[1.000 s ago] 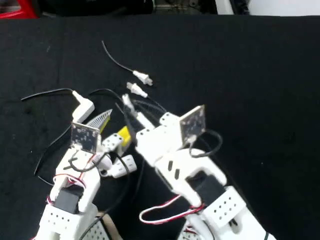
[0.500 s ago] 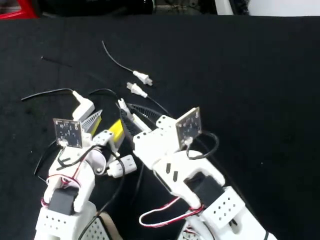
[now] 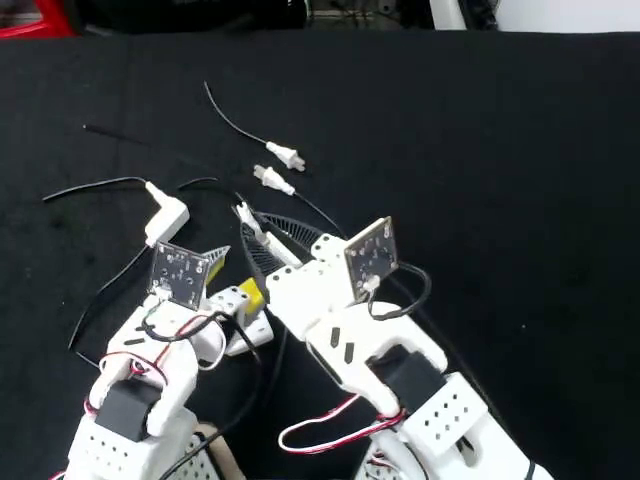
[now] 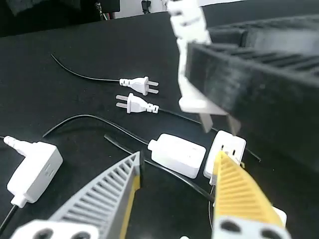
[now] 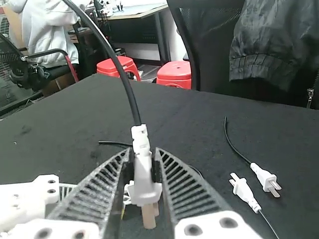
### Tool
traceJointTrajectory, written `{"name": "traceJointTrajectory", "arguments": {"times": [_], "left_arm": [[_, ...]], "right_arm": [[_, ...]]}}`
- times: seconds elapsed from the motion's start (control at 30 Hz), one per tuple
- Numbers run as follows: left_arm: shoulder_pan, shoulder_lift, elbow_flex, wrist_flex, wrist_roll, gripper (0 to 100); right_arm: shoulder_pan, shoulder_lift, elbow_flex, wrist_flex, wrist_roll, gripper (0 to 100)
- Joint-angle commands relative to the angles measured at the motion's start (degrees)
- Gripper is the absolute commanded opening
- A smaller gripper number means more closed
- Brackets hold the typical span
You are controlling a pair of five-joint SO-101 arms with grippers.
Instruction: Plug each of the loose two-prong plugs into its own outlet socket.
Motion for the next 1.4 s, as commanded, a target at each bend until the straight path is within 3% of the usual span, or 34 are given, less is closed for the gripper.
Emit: {"name": "traceJointTrajectory", "arguments": {"times": [0.0, 0.37, 0.53, 0.67, 0.93, 1.37], "left_arm": [[-2.4, -0.4, -4.2, -0.1, 2.0, 23], [-3.3, -0.4, -4.8, -0.1, 2.6, 22], [-3.4, -0.4, -5.2, -0.1, 2.6, 22], [-3.6, -0.4, -5.0, -0.2, 2.6, 22], [-12.8, -0.4, -1.1, -7.6, 2.6, 22], [-13.4, -0.4, -0.8, -7.6, 2.2, 22]], "right_arm": [[-1.5, -1.2, -0.7, 1.8, 0.4, 1.1], [-2.5, -1.3, -2.3, 5.1, -0.2, 1.1], [-7.7, -1.3, -1.5, 6.8, -1.1, 1.1], [-7.3, -1.3, -2.2, 7.1, -1.0, 1.1], [-5.7, -1.3, -6.0, 12.7, 0.1, 1.1], [-2.3, -1.2, -7.3, 13.5, 2.5, 1.1]]}}
